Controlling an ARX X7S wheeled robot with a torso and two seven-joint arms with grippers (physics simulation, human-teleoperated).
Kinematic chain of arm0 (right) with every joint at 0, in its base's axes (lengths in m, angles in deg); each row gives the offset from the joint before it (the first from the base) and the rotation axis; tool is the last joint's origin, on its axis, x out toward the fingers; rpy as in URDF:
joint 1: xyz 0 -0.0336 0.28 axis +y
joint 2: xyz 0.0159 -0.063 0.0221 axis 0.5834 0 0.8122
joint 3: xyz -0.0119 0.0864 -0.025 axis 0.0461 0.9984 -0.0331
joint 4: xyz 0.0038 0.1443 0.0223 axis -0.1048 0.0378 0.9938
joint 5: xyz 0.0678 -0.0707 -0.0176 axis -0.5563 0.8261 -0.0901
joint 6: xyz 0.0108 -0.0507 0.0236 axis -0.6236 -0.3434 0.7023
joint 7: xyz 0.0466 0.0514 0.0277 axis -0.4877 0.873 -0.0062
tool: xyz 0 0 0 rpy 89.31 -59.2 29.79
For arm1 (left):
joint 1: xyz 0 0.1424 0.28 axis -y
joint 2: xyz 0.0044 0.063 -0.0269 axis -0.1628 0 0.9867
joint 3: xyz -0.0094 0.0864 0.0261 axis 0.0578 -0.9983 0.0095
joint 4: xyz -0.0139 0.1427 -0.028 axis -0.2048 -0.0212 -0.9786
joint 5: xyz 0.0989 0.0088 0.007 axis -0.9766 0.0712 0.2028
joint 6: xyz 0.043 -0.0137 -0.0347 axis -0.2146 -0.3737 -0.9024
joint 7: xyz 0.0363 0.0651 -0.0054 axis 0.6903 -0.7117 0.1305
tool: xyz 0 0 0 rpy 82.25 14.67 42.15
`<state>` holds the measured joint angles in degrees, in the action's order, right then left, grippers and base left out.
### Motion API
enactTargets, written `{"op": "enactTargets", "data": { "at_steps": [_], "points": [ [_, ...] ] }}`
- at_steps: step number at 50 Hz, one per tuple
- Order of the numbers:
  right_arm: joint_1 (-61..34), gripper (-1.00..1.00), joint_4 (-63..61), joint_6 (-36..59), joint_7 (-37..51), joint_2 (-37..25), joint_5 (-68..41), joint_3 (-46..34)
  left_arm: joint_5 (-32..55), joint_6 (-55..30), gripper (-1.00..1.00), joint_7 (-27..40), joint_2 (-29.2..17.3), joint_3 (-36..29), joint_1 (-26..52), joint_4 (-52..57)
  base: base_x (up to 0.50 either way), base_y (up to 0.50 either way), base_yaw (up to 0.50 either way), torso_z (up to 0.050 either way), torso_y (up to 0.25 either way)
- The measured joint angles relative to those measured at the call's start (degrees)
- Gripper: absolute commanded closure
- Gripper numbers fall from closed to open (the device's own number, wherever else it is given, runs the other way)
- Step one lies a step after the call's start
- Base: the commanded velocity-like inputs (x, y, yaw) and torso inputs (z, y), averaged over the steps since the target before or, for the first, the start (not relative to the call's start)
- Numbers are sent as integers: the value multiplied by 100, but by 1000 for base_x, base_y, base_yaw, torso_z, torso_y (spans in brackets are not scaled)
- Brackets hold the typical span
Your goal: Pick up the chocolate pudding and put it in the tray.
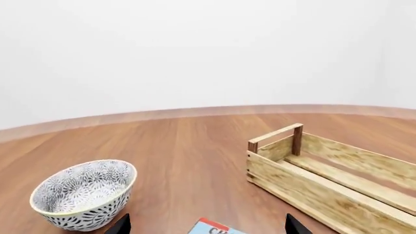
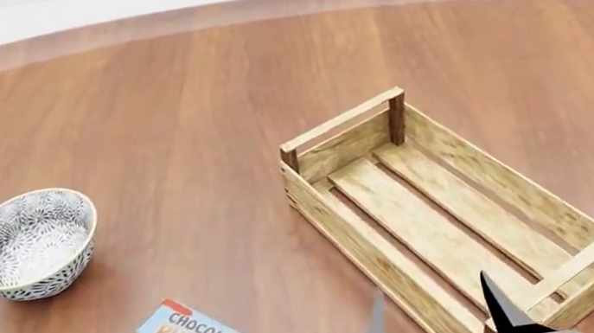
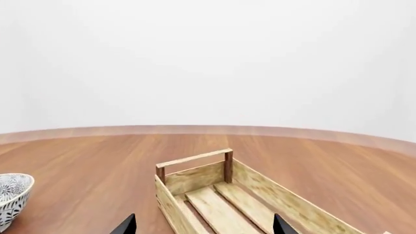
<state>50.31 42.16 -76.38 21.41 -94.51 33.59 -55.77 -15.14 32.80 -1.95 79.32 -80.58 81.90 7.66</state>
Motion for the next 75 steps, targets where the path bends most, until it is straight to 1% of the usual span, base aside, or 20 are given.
{"op": "enactTargets", "data": {
  "at_steps": [21,35,51,75],
  "points": [
    [-34,-100,-45,54,94,-70,-119,-96,183,-60,-100,58,-111,-60,-7,120,267,28,0,0,0],
    [76,-100,-377,176,47,-160,-547,9,240,-79,-100,131,-170,-99,-27,231,0,0,0,0,1],
    [852,-100,-918,-176,-345,-514,-1021,46,285,-80,-100,202,-236,-168,-73,360,0,0,0,0,0],
    [2314,-100,-1507,-1132,-1028,-1111,-1135,-52,352,-202,-100,303,-344,-228,-13,507,0,0,0,0,0]
  ]
}}
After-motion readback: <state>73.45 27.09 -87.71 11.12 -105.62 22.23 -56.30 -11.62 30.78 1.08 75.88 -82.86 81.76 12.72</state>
